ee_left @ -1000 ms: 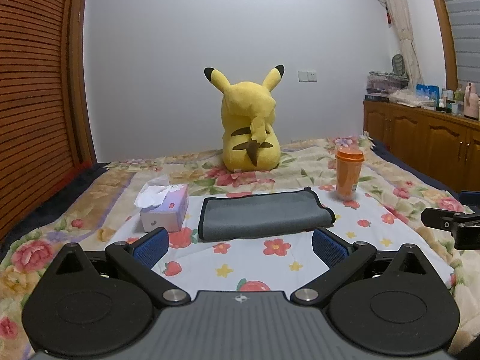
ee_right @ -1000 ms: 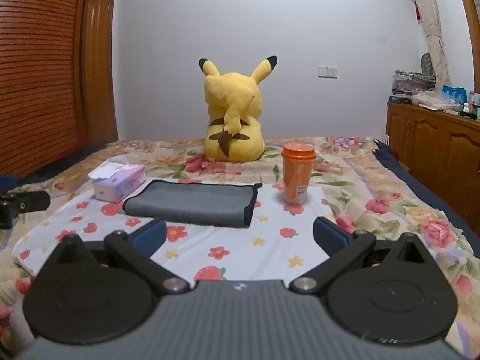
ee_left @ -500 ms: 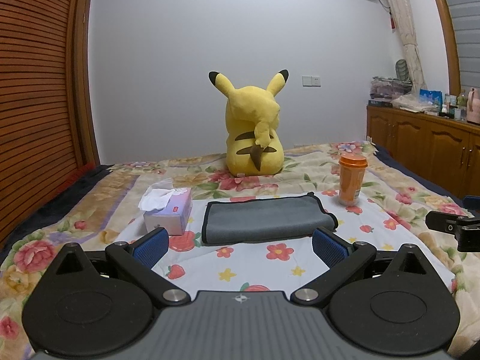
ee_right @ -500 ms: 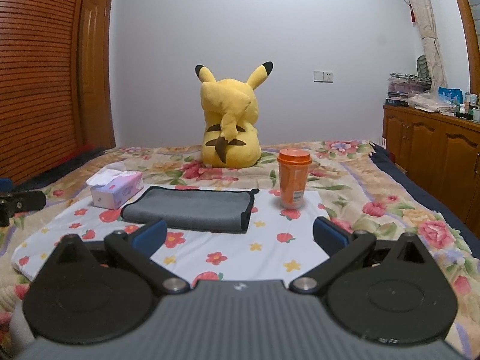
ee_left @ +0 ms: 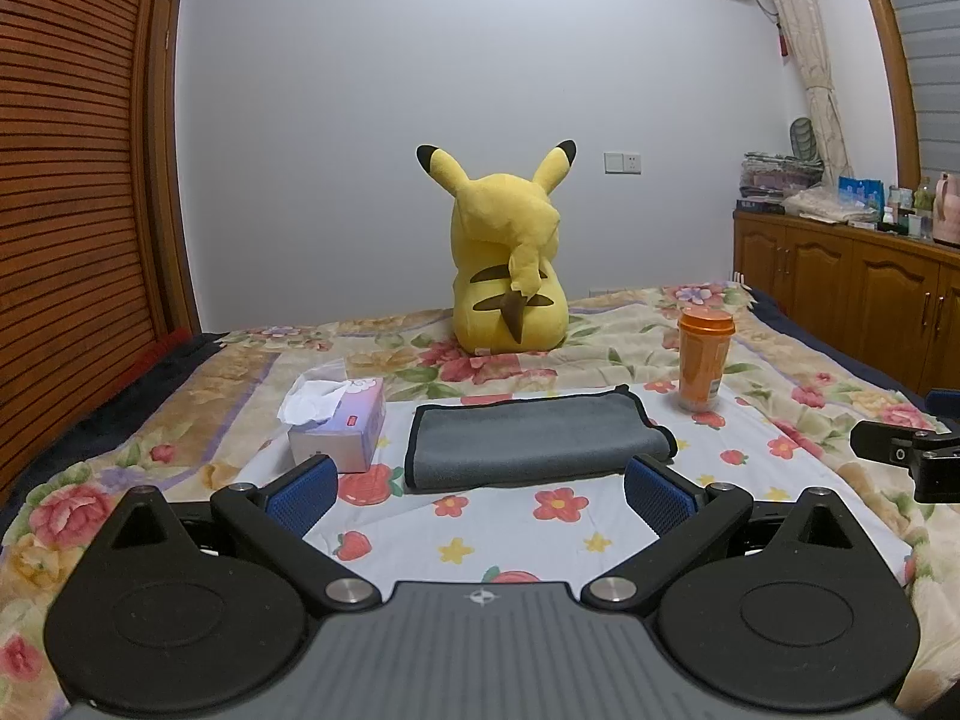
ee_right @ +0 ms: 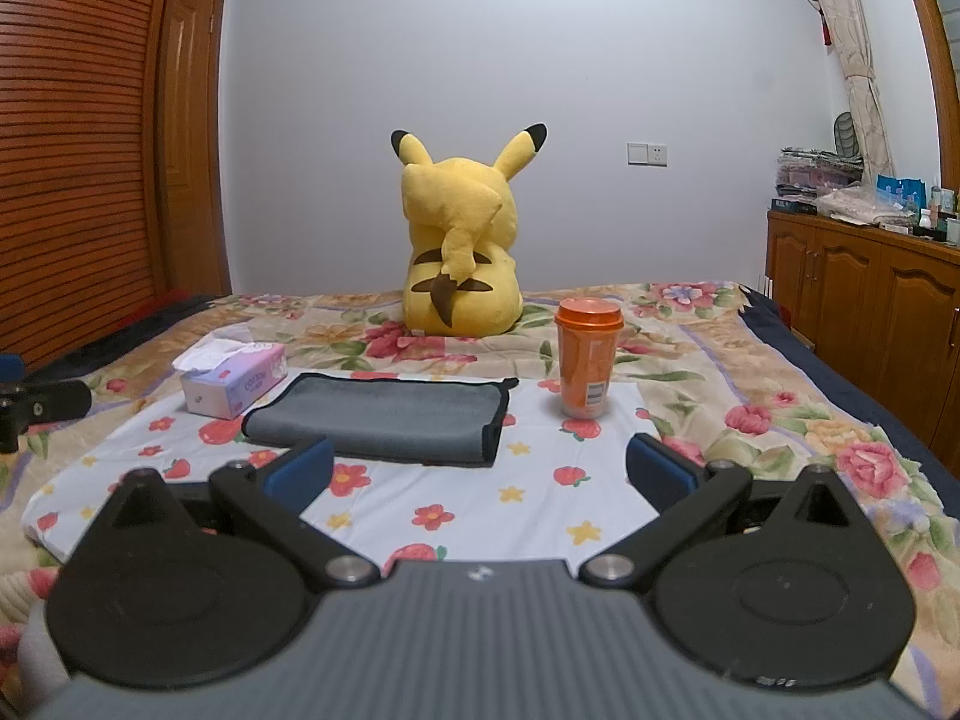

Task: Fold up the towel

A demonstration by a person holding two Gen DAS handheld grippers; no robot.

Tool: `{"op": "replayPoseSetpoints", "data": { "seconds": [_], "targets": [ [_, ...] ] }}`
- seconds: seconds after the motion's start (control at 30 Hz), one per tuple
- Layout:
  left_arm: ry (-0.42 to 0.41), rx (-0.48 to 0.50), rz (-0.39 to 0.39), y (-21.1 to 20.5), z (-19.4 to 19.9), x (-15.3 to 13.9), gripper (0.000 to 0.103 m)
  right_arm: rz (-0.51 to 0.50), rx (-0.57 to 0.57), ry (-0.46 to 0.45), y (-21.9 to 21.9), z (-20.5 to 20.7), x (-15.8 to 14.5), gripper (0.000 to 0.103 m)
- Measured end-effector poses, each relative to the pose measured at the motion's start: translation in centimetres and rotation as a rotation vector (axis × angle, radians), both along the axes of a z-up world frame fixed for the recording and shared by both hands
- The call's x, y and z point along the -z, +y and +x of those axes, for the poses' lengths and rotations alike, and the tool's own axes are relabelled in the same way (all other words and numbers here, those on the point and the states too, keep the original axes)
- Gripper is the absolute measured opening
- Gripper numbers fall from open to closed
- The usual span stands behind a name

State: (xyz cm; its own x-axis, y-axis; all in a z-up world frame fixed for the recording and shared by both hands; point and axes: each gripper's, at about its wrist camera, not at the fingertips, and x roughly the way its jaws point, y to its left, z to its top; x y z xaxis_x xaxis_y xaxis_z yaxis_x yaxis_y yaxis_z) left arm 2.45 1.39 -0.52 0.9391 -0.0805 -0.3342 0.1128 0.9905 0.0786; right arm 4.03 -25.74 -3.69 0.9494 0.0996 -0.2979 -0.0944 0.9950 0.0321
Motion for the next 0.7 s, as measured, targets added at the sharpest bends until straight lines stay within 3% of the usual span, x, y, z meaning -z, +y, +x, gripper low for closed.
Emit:
{"op": "replayPoseSetpoints", "data": {
  "seconds": [0.7],
  "targets": [
    [-0.003, 0.001, 0.006, -0.06, -0.01, -0.01, 0.103, -0.001, 0.000, -0.001, 0.03, 0.00, 0.03, 0.103]
  ]
}}
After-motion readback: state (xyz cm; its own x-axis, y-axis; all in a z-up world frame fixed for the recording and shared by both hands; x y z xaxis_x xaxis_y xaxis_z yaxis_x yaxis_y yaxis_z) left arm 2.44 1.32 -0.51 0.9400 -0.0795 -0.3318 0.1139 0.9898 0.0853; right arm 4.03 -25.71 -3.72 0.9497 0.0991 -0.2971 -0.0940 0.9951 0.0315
